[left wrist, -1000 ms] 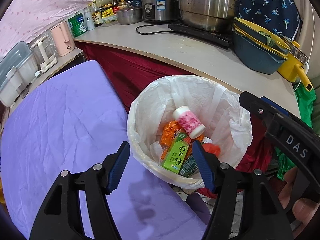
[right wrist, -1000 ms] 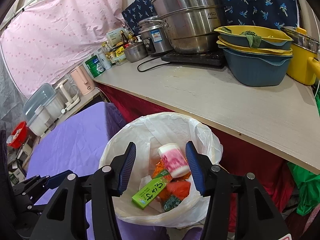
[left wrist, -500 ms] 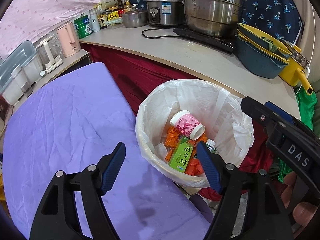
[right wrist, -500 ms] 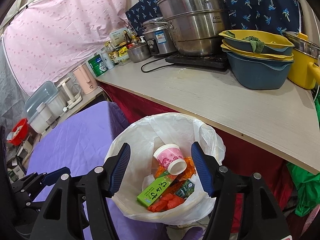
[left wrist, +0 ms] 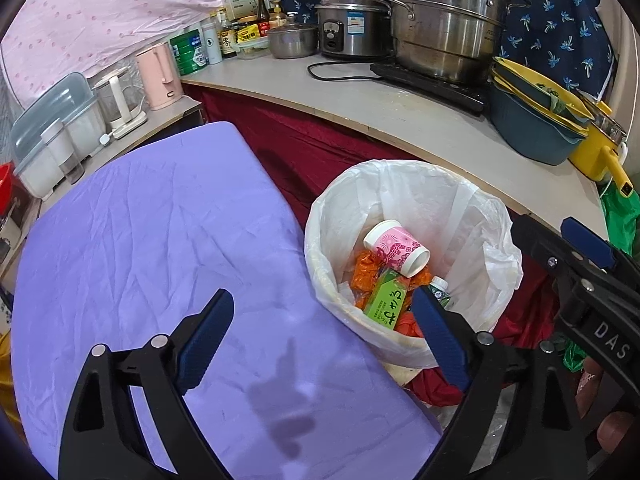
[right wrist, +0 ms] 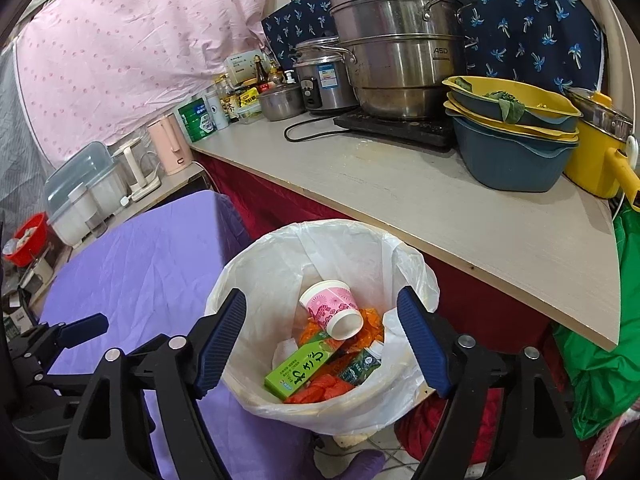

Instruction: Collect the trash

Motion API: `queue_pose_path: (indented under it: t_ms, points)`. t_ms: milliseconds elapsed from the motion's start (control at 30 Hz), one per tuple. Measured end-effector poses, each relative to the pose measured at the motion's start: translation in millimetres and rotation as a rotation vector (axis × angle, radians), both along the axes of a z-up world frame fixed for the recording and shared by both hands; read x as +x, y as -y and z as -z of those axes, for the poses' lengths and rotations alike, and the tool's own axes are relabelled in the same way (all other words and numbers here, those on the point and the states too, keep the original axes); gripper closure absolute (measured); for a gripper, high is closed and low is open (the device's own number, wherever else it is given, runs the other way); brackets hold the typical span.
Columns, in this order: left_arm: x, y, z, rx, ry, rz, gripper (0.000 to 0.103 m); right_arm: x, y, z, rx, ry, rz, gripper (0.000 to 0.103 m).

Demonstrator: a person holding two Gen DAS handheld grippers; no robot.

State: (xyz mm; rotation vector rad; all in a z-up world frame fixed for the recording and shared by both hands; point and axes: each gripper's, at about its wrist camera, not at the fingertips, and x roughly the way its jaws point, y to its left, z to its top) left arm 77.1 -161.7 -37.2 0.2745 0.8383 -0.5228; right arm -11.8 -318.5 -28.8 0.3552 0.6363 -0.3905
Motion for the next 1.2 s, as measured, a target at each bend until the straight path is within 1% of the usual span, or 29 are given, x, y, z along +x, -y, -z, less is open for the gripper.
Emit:
queue_pose_path:
  t_ms: [133,233,400,467,500,833,1033,1200]
  points:
    - [-0.9,-7.3,1.5,0.004,-0.003,-0.010,0.016,-1.9,-4.2,0.0,0.002,-0.009,-0.001,0.021]
    - [-3.1,-12.6,1.1,0.005,0.006,-0.022,0.011,-4.2,-8.5,-0.9,-0.007,-0.016,-0.003,0.019]
    - [-7.1,-19.2,1.4,0.011,0.010,-0.027,0.010,-8.0,-15.5,-2.2,-0.033,-0.028,-0.007,0.018]
    - [-8.5,-20.9,2.5,0.017,0.011,-0.030,0.009,-10.7,-18.8,-2.2,-0.047,-0.034,-0.011,0.013]
    - [-9.3,-21.9,3.2,0.018,0.010,-0.032,0.009,-11.5,-19.6,-1.9,-0.051,-0.040,-0.015,0.006]
    - [-17.9,-28.1,9.9,0.043,0.012,-0.056,0.009,-18.6,-29.8,3.4,-0.069,-0.068,-0.036,0.006]
    - [-21.5,-32.2,13.0,0.044,0.007,-0.067,0.009,-25.3,-31.7,4.9,-0.094,-0.084,-0.026,0.006]
    - [-23.9,-36.1,14.9,0.049,0.008,-0.079,0.009,-33.7,-30.4,8.4,-0.090,-0.101,-0.022,0.006]
